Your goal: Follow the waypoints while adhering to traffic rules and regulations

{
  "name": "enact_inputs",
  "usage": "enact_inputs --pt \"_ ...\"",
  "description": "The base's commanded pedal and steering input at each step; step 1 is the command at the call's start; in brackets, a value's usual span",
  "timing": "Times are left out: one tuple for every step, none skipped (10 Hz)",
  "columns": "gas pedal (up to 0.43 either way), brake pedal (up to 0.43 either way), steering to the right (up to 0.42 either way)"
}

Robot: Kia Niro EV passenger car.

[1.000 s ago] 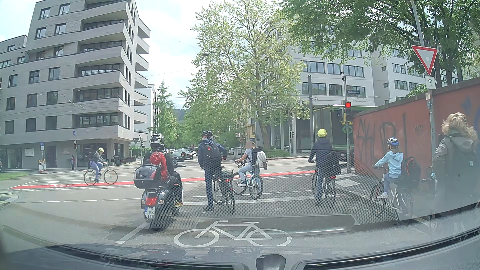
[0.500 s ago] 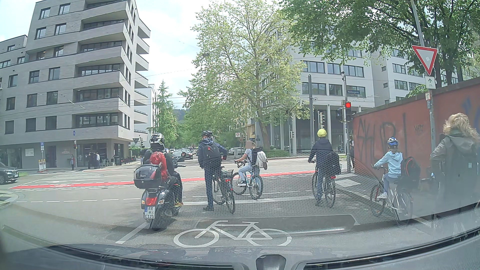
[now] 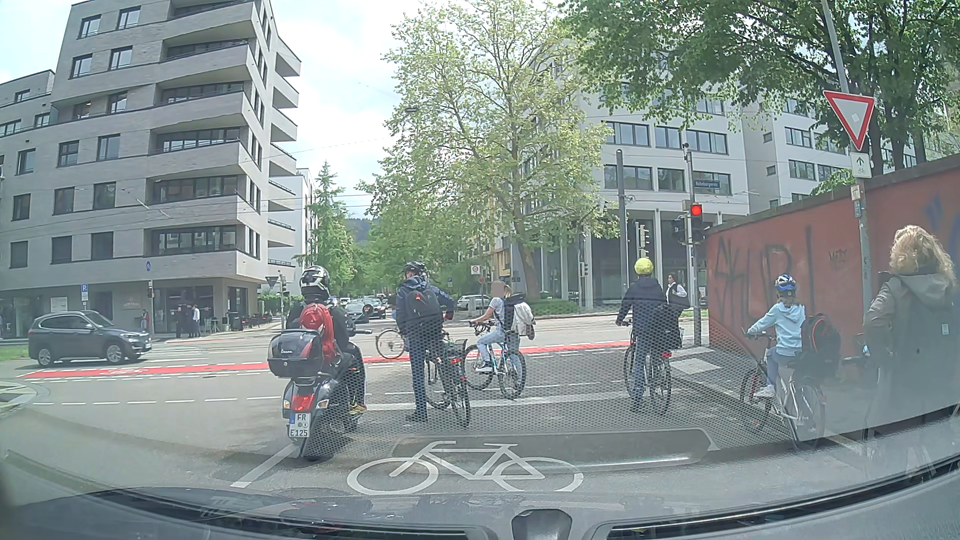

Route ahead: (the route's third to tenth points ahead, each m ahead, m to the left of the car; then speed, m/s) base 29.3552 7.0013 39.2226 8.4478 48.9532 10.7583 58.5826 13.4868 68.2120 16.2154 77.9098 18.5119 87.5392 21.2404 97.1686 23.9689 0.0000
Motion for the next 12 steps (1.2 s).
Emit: enact_inputs --pt "0.0 0.268 -0.017" --pt "0.0 0.268 -0.016" --pt "0.0 0.268 -0.016" --pt "0.0 0.268 -0.016" --pt "0.0 0.268 -0.017" --pt "0.0 0.268 -0.016" --pt "0.0 0.268 -0.016" --pt "0.0 0.268 -0.016" --pt "0.0 0.268 -0.016" --pt "0.0 0.268 -0.016" --pt "0.0 0.268 -0.016" --pt "0.0 0.268 -0.017"
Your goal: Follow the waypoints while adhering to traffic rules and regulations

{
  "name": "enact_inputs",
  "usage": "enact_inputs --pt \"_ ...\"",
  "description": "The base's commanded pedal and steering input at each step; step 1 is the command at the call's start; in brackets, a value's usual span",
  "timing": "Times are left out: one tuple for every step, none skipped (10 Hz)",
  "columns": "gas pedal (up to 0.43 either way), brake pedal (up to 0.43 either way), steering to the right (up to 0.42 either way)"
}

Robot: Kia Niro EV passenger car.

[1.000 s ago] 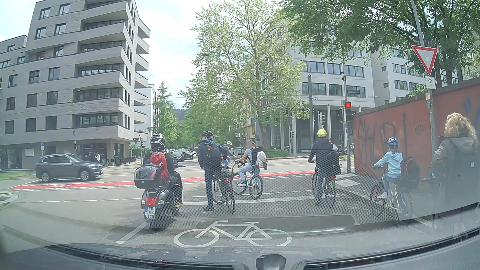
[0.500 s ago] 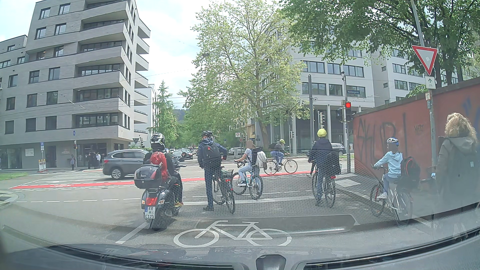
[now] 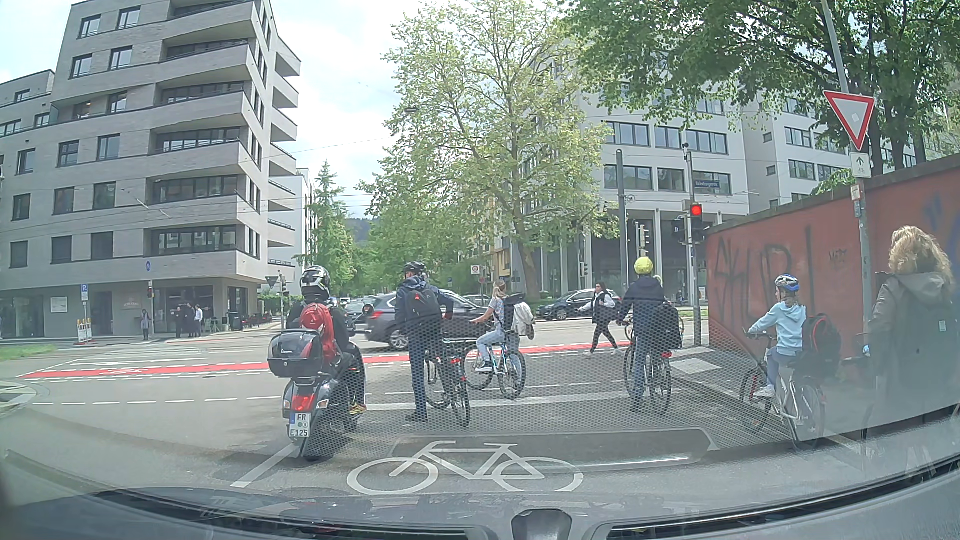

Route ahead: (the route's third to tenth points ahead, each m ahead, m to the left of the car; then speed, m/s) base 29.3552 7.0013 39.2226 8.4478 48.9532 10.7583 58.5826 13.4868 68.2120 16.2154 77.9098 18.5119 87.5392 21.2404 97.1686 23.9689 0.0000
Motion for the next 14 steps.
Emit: enact_inputs --pt "0.0 0.268 -0.016" --pt "0.0 0.268 -0.016" --pt "0.0 0.268 -0.016" --pt "0.0 0.268 -0.016" --pt "0.0 0.268 -0.016" --pt "0.0 0.268 -0.016" --pt "0.0 0.268 -0.016" --pt "0.0 0.268 -0.016" --pt "0.0 0.268 -0.016" --pt "0.0 0.268 -0.017" --pt "0.0 0.268 -0.016" --pt "0.0 0.268 -0.016" --pt "0.0 0.268 -0.016" --pt "0.0 0.268 -0.016"
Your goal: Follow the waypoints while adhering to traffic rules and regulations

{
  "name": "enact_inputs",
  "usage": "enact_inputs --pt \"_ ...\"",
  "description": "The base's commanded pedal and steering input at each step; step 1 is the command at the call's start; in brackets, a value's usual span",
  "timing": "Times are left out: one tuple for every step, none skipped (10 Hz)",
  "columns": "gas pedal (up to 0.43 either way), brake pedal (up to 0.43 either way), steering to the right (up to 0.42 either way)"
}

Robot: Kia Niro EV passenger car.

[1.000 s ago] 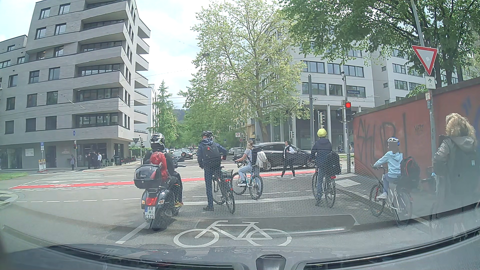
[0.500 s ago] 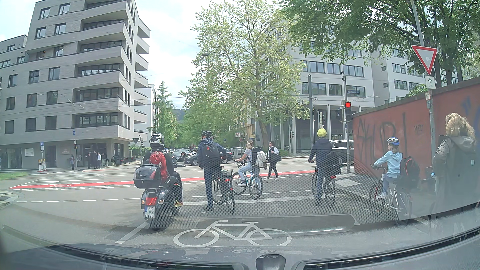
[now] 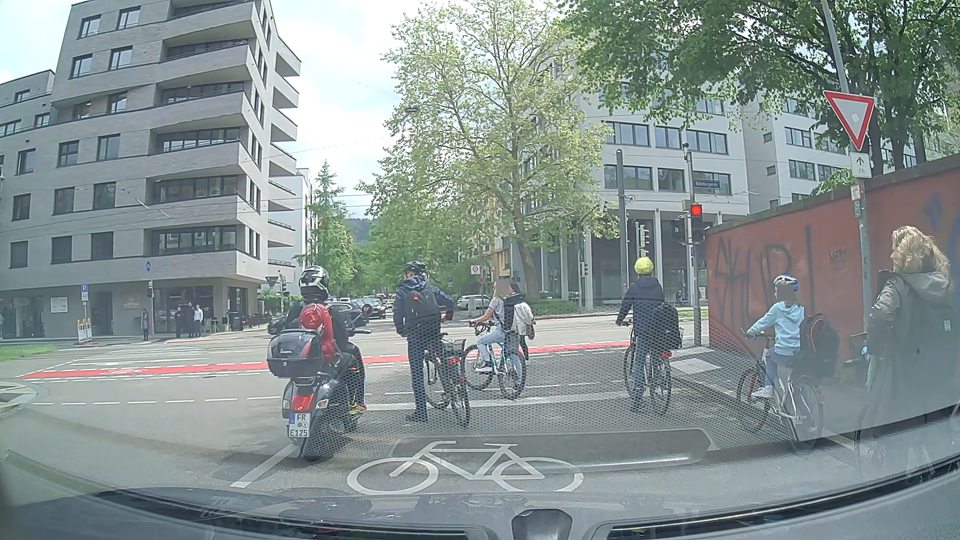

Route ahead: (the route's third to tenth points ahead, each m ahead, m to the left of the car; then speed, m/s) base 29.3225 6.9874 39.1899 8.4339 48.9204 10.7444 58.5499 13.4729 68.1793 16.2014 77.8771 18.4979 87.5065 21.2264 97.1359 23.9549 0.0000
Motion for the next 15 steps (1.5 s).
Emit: enact_inputs --pt "0.0 0.268 -0.016" --pt "0.0 0.268 -0.016" --pt "0.0 0.268 -0.016" --pt "0.0 0.268 -0.016" --pt "0.0 0.268 -0.016" --pt "0.0 0.262 -0.016" --pt "0.0 0.268 -0.016" --pt "0.0 0.268 -0.017" --pt "0.0 0.268 -0.016" --pt "0.0 0.268 -0.017" --pt "0.0 0.268 -0.016" --pt "0.0 0.268 -0.016" --pt "0.0 0.268 -0.016" --pt "0.0 0.268 -0.017" --pt "0.0 0.268 -0.017"
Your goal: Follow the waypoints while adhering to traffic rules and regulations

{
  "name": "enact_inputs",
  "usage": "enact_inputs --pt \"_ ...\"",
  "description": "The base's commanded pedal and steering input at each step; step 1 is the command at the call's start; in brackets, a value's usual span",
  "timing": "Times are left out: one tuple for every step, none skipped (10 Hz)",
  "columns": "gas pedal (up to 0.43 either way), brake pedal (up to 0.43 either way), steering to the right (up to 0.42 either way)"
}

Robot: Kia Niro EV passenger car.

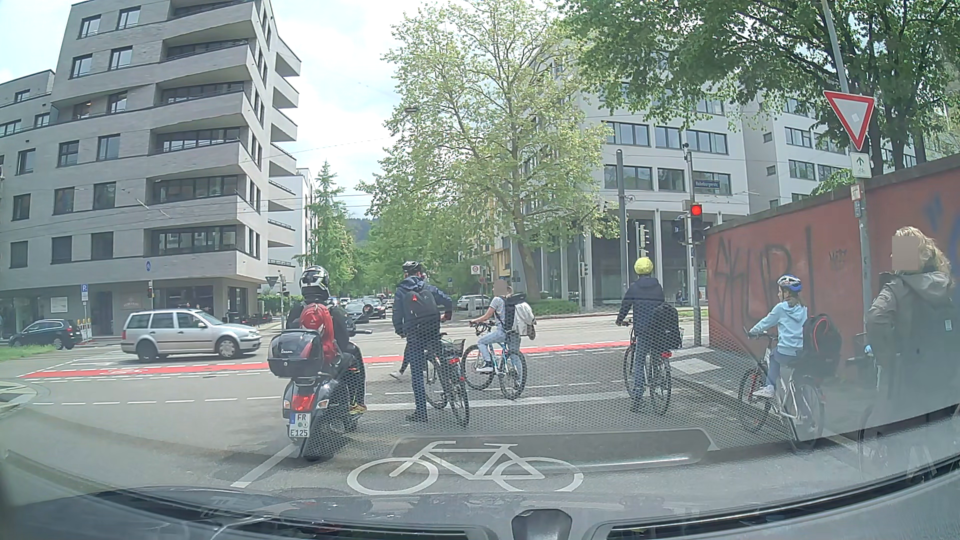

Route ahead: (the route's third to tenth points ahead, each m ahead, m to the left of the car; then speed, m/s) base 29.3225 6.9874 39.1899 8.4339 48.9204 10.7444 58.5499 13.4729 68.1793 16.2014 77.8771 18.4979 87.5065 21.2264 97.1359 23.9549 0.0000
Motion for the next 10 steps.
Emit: enact_inputs --pt "0.0 0.268 -0.017" --pt "0.0 0.268 -0.017" --pt "0.0 0.268 -0.016" --pt "0.0 0.268 -0.016" --pt "0.0 0.262 -0.016" --pt "0.0 0.268 -0.016" --pt "0.0 0.268 -0.016" --pt "0.0 0.268 -0.016" --pt "0.0 0.268 -0.017" --pt "0.0 0.268 -0.016"
